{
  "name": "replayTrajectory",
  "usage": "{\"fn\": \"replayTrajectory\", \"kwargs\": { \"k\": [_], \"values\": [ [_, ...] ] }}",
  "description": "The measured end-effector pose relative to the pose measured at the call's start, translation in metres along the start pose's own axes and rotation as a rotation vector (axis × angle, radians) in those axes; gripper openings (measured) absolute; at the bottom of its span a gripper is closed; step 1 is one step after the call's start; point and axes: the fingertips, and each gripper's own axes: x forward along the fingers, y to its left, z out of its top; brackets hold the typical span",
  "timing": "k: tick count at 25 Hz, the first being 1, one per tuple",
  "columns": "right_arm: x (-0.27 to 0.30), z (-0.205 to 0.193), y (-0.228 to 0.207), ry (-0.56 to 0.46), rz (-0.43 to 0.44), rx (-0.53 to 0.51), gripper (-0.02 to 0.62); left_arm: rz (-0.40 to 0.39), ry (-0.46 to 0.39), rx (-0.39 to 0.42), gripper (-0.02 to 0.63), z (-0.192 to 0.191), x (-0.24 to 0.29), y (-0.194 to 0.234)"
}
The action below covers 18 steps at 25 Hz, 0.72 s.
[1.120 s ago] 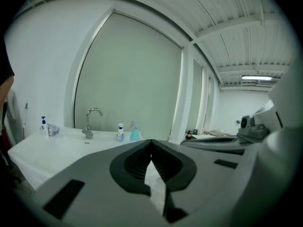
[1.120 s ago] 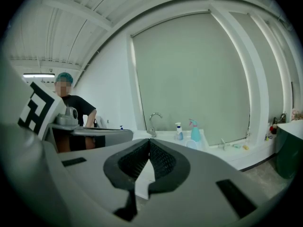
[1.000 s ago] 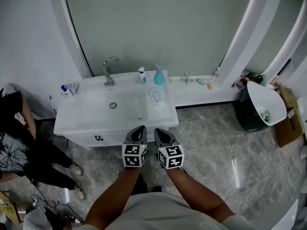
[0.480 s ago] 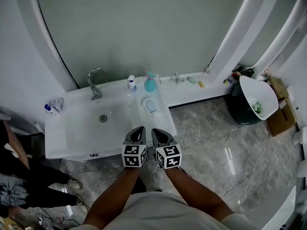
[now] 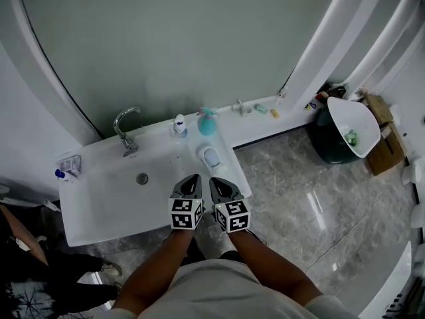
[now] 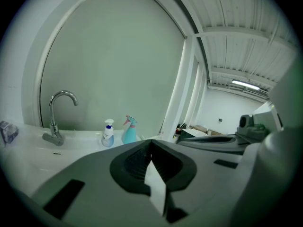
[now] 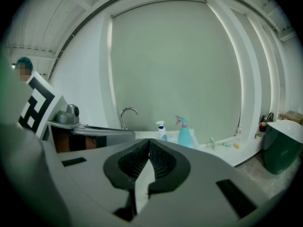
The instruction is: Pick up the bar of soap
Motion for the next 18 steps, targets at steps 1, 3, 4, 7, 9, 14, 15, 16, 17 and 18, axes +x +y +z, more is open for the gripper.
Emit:
{"fn": "replayTrajectory", "kwargs": {
  "k": [1, 3, 4, 7, 9, 14, 15, 16, 17, 18],
  "values": [
    [0.003, 0.000, -0.001, 0.002, -0.003, 0.001, 0.005, -0.003, 0.004, -0.002, 0.009, 0.000, 0.003, 0.003],
    [0.009, 0.000, -0.003, 0.008, -0.006, 0.008, 0.005, -0.008, 0.011, -0.001, 0.009, 0.000, 0.010, 0.006],
    [0.011, -0.001, -0.006, 0.011, -0.008, 0.011, 0.005, -0.010, 0.014, 0.004, 0.009, 0.000, 0.014, 0.007],
    [0.020, -0.002, -0.016, 0.024, -0.005, 0.017, 0.005, -0.007, 0.028, 0.002, 0.009, -0.003, 0.026, 0.011],
    [0.028, -0.002, -0.023, 0.035, 0.007, 0.013, 0.005, 0.004, 0.037, -0.009, 0.009, -0.005, 0.035, 0.016],
    [0.053, -0.009, -0.041, 0.072, 0.066, 0.001, 0.015, 0.036, 0.051, -0.020, 0.009, -0.006, 0.061, 0.019],
    [0.059, -0.011, -0.046, 0.080, 0.078, -0.004, 0.020, 0.043, 0.053, -0.026, 0.009, -0.006, 0.067, 0.021],
    [0.066, -0.012, -0.051, 0.087, 0.088, -0.009, 0.031, 0.051, 0.055, -0.030, 0.009, -0.006, 0.073, 0.023],
    [0.073, -0.014, -0.055, 0.095, 0.098, -0.013, 0.047, 0.061, 0.056, -0.034, 0.009, -0.006, 0.078, 0.025],
    [0.079, -0.016, -0.060, 0.105, 0.107, -0.016, 0.061, 0.072, 0.058, -0.039, 0.009, -0.007, 0.084, 0.028]
  ]
}}
